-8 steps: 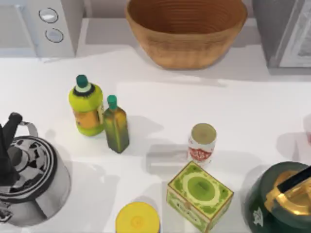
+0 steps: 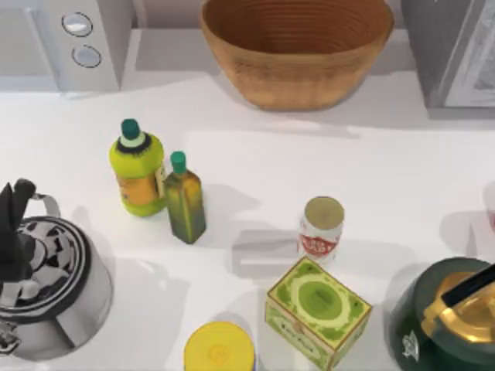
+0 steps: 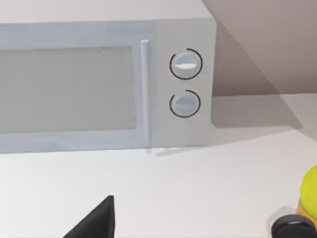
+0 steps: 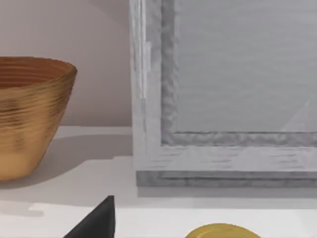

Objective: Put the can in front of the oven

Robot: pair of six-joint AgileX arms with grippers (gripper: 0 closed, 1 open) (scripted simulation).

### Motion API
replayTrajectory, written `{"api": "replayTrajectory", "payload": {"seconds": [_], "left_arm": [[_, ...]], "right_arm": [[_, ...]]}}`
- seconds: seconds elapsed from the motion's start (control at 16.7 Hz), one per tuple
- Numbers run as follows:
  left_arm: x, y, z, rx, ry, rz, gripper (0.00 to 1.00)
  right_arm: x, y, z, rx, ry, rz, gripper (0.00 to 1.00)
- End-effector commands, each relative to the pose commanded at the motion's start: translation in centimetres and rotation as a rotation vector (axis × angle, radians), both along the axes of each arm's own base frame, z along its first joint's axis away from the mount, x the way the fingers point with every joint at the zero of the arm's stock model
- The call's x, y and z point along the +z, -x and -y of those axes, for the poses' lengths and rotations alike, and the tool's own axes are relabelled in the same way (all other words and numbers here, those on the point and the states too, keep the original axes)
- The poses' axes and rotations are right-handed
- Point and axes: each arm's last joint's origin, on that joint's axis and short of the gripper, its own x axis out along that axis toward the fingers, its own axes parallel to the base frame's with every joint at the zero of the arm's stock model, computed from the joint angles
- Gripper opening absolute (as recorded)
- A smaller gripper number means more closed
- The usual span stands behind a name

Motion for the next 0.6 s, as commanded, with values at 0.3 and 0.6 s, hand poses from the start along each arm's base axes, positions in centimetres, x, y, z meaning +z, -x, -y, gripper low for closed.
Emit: {"api": "replayTrajectory", "payload": {"seconds": [0.3,0.6], "left_arm": [[6.1,-2.8,1.7,-0.122,-0.057,-0.275,1.0],[10.2,-9.2,6.2,-0.294,-0.171,-0.661,1.0]], "right_arm": [[0.0,0.0,0.0,0.0,0.0,0.0,1.0],[0.0,0.0,0.0,0.0,0.0,0.0,1.0]]}}
